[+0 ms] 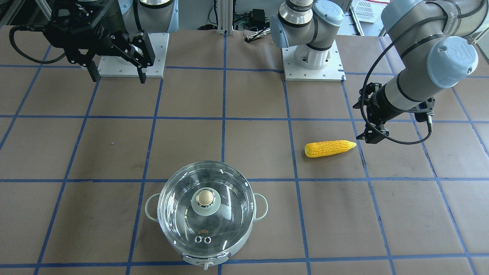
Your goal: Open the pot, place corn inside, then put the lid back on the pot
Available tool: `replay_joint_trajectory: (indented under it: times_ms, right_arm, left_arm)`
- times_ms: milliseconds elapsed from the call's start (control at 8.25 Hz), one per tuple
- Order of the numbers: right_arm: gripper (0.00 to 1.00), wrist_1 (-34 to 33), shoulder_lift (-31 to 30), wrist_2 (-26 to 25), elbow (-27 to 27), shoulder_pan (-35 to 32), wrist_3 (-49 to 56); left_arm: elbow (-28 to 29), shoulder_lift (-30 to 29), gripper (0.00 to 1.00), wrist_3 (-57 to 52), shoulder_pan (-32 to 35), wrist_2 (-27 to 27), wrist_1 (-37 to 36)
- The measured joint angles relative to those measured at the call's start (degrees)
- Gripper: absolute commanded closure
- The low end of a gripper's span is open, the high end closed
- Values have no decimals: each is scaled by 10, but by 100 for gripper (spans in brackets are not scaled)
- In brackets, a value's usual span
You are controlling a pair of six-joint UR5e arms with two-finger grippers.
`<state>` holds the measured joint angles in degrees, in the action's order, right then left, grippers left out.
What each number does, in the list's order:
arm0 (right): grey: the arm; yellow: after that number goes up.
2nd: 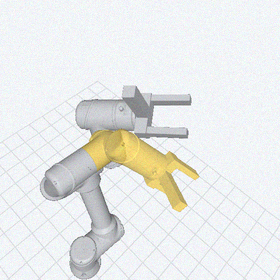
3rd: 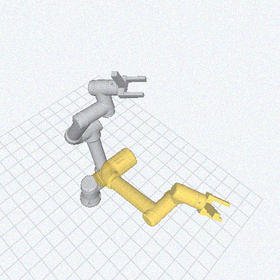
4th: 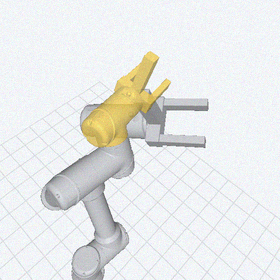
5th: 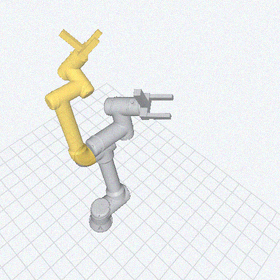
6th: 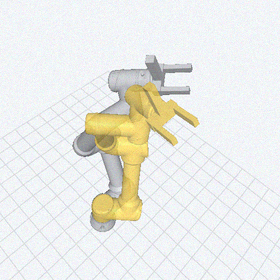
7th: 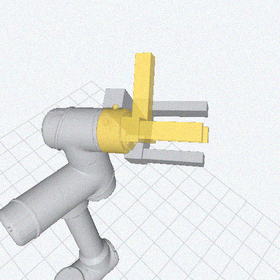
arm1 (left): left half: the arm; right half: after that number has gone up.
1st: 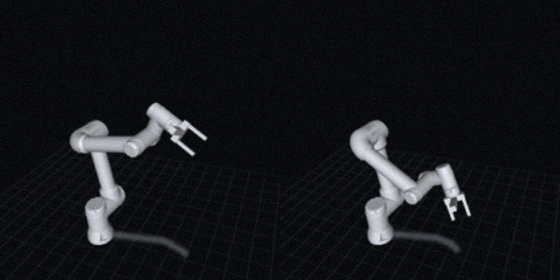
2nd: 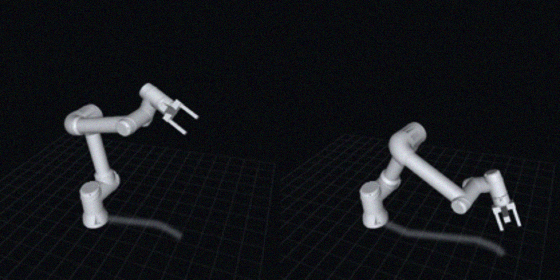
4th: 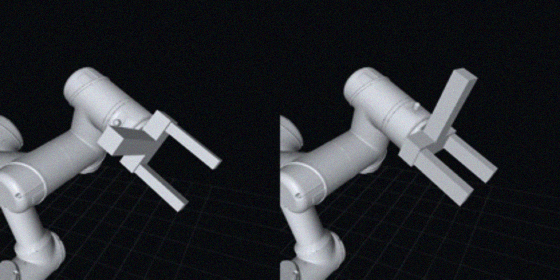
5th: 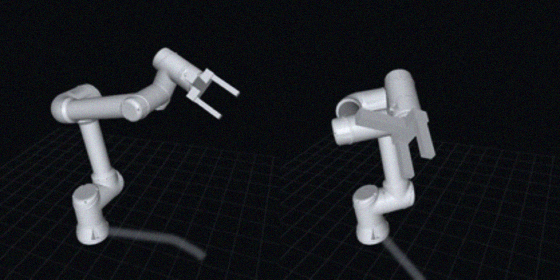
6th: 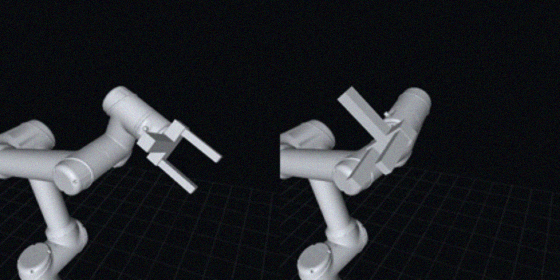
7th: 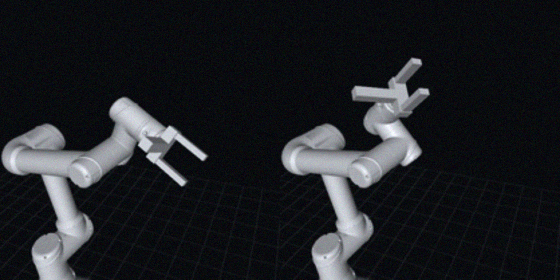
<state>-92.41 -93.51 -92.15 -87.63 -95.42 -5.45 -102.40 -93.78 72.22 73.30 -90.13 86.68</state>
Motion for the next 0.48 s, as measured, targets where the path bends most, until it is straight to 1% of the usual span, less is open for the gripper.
replay_joint_trajectory:
  times_ms: [364,485]
  right_arm:
    - [0,-14,8,7,1,0,-1]
    - [0,-47,27,8,6,0,-1]
  left_arm:
    - [-16,3,0,40,3,0,-2]
    - [-30,3,0,51,4,0,-5]
